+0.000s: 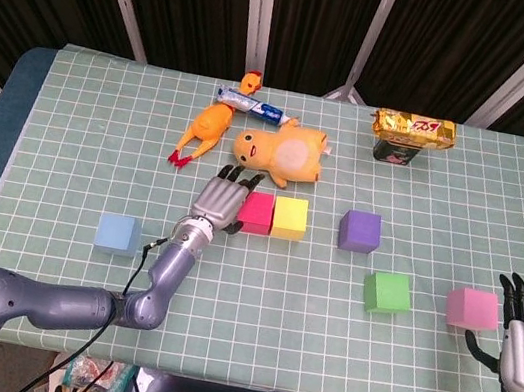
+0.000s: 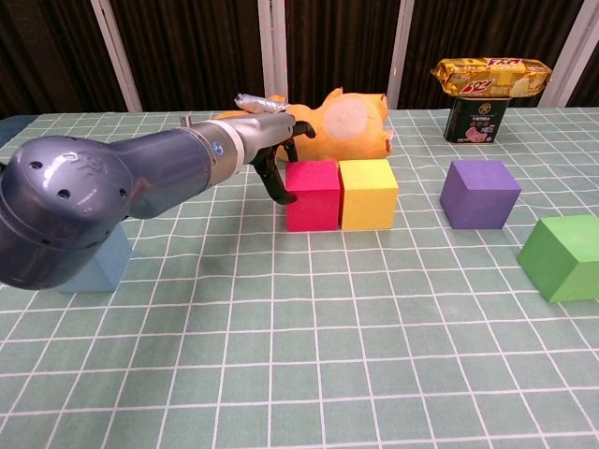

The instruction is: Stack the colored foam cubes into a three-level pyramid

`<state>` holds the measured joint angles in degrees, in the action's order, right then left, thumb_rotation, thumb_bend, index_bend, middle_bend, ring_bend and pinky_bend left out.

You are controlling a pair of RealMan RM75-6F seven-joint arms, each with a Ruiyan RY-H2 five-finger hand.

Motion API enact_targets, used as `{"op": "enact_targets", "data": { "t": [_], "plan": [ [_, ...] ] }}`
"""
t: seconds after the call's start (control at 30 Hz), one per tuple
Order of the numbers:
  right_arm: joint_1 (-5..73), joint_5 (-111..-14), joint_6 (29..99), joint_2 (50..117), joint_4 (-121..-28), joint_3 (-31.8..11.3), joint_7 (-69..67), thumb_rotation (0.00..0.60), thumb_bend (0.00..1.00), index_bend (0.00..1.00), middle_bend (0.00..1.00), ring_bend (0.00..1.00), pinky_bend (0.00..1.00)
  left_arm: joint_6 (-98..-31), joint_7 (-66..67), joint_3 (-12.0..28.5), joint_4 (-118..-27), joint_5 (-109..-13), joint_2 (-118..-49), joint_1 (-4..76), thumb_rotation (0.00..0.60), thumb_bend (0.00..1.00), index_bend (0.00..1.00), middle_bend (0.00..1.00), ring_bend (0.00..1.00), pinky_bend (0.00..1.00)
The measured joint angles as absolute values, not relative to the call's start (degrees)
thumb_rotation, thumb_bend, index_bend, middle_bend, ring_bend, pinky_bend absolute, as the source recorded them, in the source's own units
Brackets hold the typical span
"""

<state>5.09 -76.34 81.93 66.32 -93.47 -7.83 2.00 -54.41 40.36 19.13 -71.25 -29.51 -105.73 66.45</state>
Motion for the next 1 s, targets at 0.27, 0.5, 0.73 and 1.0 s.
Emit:
{"op": "enact_targets", "data": {
  "t": [0.27, 0.5, 0.73, 1.0],
  "plan": [
    [5.11, -76.27, 81.89, 66.3, -93.52, -7.86, 2.0, 0.6, 0.29, 0.0, 0.0, 0.0, 0.0, -54.05, 40.04, 19.36, -70.47, -29.48, -106.43, 66.71, 0.6, 0.42, 0.05, 0.29, 0.02, 0.05],
    [5.12, -76.19, 81.87, 66.31, -93.54, -7.88, 2.01, 0.6, 0.29, 0.0, 0.0, 0.0, 0.0, -53.97, 40.03, 19.14, -70.63, -29.63, -106.6, 66.66, 0.6, 0.42, 0.05, 0.29, 0.02, 0.05],
    [5.13, -76.13, 81.84, 66.3, -93.58, -7.9, 2.04, 0.6, 0.29, 0.0, 0.0, 0.0, 0.0, -54.11, 39.93, 19.13, -71.13, -29.74, -106.53, 66.54, 0.6, 0.42, 0.05, 0.29, 0.02, 0.05],
    [5.12, -76.13, 81.85, 66.29, -93.63, -7.88, 2.02, 0.6, 0.29, 0.0, 0.0, 0.0, 0.0, -54.28, 40.37, 18.98, -71.86, -29.75, -106.04, 66.52, 0.6, 0.42, 0.05, 0.29, 0.02, 0.05]
  ]
}}
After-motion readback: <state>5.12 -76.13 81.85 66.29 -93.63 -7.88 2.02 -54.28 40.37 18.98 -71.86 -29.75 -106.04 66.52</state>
